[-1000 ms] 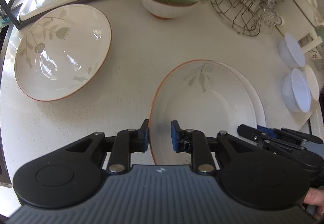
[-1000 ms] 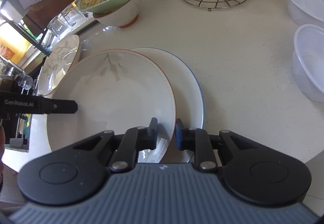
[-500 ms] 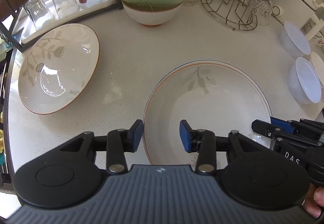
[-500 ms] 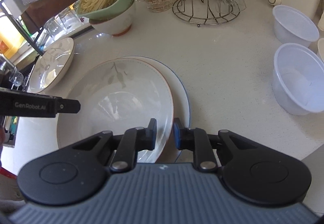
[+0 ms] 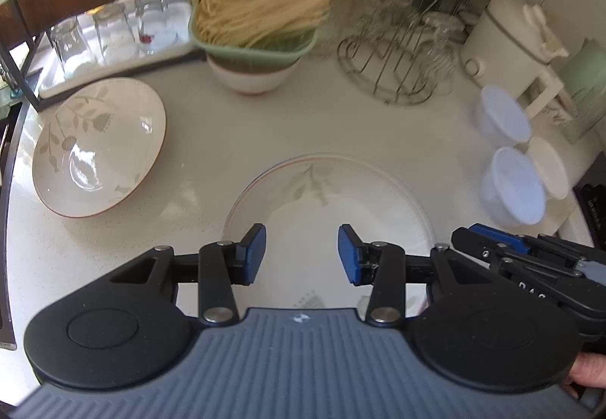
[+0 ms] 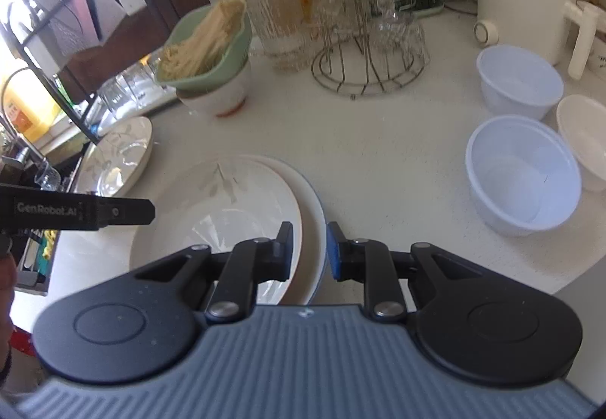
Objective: Organize plates and bowls
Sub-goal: 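Lower the leaf plate onto the rose plate and open both grippers, then withdraw both tools and move toward the second leaf plate near the rack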
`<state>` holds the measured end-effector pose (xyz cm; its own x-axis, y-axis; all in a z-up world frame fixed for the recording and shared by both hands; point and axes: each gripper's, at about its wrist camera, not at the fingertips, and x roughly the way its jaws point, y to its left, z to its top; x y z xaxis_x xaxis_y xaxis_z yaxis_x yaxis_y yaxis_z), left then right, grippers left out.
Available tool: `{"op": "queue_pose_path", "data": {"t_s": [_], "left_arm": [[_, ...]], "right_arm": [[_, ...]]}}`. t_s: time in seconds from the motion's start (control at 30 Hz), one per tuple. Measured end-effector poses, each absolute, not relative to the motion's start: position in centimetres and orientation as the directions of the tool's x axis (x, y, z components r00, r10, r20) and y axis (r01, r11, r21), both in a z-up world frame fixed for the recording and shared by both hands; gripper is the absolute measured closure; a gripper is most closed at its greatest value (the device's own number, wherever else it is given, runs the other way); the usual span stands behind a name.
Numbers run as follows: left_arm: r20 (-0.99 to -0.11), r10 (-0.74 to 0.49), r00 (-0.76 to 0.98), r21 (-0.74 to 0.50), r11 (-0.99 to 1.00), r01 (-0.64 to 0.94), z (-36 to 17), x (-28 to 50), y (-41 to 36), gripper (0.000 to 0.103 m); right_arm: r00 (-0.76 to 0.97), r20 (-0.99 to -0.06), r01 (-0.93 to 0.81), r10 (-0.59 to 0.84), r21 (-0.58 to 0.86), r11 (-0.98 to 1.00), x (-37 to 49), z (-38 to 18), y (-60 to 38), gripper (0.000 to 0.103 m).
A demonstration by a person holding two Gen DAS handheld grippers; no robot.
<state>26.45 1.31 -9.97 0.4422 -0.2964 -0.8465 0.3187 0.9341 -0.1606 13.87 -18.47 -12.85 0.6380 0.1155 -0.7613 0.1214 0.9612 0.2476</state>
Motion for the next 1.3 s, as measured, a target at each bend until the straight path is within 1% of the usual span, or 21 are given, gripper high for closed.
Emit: {"op": "queue_pose_path", "data": {"t_s": [0.33,0.5,0.87,1.0,1.13,1.3], "left_arm": [[-0.769,-0.361,0.527,-0.198,0.919,0.341,-3.9,22.2,0.0,0.055],[-0.733,-0.357,0.579,-0.191,0.925,0.329,-1.6,19.8,-0.6,0.055],[-0.689,-0.329,0.646,-0.201,0.943,0.266,0.0,14.1,-2.5,0.054],[-0.690,-0.324,0.647,-0.204,0.945,0.256,0.0,12.1,-3.6,0.054],[-0.688,-0.301,0.660,-0.179,0.952,0.248,-0.1,10.1,-4.7,0.054],[-0.683,-0.290,0.670,-0.192,0.957,0.219,-0.3,8.1,-4.9,0.054]], "right_arm": [[0.742,-0.659,0.087,0.124,0.277,0.957,11.2,-7.6,-20.3,0.080],[0.763,-0.631,0.053,0.140,0.277,0.960,9.6,-5.9,-20.7,0.080],[0.809,-0.557,-0.059,0.188,0.242,0.969,5.0,-3.3,-22.1,0.080],[0.817,-0.538,-0.099,0.208,0.224,0.970,3.4,-3.0,-22.8,0.080],[0.822,-0.526,-0.115,0.220,0.225,0.968,2.1,-3.0,-23.8,0.080],[0.825,-0.516,-0.125,0.229,0.229,0.965,0.7,-3.1,-24.4,0.080]]}}
